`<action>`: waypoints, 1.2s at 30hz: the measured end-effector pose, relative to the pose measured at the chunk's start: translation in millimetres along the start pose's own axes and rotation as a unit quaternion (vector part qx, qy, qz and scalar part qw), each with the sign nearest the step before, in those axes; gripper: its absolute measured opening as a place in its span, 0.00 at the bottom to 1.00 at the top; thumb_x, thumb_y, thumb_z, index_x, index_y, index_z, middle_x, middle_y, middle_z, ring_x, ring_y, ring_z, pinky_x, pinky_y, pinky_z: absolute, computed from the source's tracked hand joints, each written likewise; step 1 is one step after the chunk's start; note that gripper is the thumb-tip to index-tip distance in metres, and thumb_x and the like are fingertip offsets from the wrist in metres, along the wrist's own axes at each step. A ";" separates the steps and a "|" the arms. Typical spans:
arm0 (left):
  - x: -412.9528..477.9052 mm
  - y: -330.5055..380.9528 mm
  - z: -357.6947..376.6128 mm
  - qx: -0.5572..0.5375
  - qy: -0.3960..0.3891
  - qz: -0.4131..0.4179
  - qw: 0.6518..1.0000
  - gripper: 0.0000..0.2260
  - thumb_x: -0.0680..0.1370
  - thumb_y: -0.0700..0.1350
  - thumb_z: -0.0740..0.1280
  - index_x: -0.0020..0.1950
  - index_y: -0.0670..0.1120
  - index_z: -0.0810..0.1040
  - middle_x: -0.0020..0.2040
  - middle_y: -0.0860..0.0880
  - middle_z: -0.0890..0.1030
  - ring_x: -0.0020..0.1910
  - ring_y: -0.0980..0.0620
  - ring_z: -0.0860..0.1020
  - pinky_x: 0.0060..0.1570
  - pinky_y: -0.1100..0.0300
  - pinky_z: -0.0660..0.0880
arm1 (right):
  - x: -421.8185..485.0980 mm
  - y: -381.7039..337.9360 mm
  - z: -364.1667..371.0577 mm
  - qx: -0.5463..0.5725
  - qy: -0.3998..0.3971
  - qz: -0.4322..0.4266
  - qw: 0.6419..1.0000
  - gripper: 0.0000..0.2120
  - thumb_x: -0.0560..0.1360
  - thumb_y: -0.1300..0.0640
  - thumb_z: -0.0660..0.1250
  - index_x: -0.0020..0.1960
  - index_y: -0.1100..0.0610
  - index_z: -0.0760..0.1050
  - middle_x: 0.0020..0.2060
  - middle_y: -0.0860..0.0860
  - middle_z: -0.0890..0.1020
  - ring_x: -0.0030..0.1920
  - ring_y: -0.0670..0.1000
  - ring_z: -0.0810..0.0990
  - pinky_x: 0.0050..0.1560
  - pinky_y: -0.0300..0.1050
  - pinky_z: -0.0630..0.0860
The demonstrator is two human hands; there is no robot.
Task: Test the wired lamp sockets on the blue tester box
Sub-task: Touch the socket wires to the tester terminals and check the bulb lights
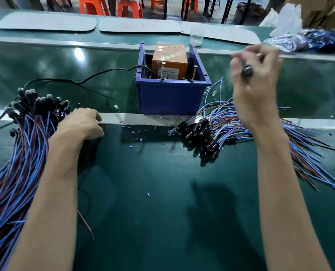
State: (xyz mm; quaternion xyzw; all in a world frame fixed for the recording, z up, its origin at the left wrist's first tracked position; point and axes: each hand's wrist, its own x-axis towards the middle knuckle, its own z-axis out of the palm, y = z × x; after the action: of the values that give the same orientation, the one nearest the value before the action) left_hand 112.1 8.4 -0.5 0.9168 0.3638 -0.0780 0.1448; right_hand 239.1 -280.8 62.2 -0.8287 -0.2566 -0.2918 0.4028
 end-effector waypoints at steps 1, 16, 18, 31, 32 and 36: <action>1.1 -1.7 0.4 0.003 0.004 -0.002 1.000 0.23 0.72 0.42 0.73 0.66 0.49 0.74 0.66 0.44 0.74 0.66 0.43 0.71 0.65 0.49 0.69 | -1.0 6.0 3.9 -0.061 -0.104 0.028 0.992 0.14 0.79 0.53 0.61 0.58 0.59 0.78 0.63 0.60 0.70 0.64 0.55 0.67 0.63 0.47 0.63; 12.0 -18.7 2.2 0.015 0.024 -0.006 1.000 0.22 0.72 0.39 0.71 0.65 0.48 0.75 0.64 0.43 0.75 0.64 0.42 0.72 0.63 0.50 0.71 | -15.4 22.7 5.6 -0.153 -0.525 0.112 0.830 0.24 0.81 0.58 0.57 0.77 0.49 0.59 0.74 0.49 0.65 0.73 0.50 0.65 0.67 0.41 0.61; 12.3 -21.1 0.8 0.016 0.024 -0.013 0.999 0.22 0.72 0.39 0.71 0.65 0.48 0.75 0.65 0.42 0.75 0.65 0.41 0.72 0.64 0.50 0.70 | -15.0 22.7 5.9 -0.147 -0.524 0.116 0.831 0.23 0.81 0.55 0.58 0.76 0.49 0.61 0.72 0.50 0.68 0.71 0.51 0.67 0.67 0.42 0.62; -3.7 -3.7 -2.8 -0.043 0.036 -0.004 0.998 0.11 0.69 0.42 0.76 0.49 0.49 0.78 0.56 0.41 0.80 0.59 0.42 0.75 0.56 0.55 0.70 | -13.3 22.4 3.8 -0.096 -0.450 0.109 0.881 0.17 0.80 0.50 0.60 0.68 0.51 0.72 0.60 0.48 0.79 0.57 0.49 0.76 0.57 0.41 0.68; -6.2 -1.2 -5.1 -0.060 0.037 0.012 0.997 0.11 0.69 0.42 0.76 0.47 0.50 0.78 0.54 0.42 0.81 0.57 0.43 0.76 0.56 0.55 0.71 | -12.9 20.3 4.3 -0.086 -0.430 0.104 0.893 0.16 0.80 0.51 0.61 0.67 0.51 0.73 0.59 0.48 0.80 0.55 0.48 0.76 0.55 0.39 0.67; -23.0 24.0 -12.4 -0.215 0.030 0.126 0.968 0.12 0.68 0.36 0.77 0.43 0.51 0.79 0.43 0.47 0.85 0.44 0.48 0.81 0.53 0.57 0.76 | -13.7 0.7 6.9 0.097 -0.387 0.095 0.912 0.09 0.79 0.55 0.64 0.58 0.49 0.78 0.52 0.47 0.84 0.51 0.44 0.82 0.58 0.40 0.74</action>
State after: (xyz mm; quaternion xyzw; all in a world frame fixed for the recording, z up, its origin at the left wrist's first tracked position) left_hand 112.5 -19.1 21.9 0.9045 0.2578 0.0488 0.3361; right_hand 231.9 -278.2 48.9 -0.8538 -0.3398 0.1176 0.3765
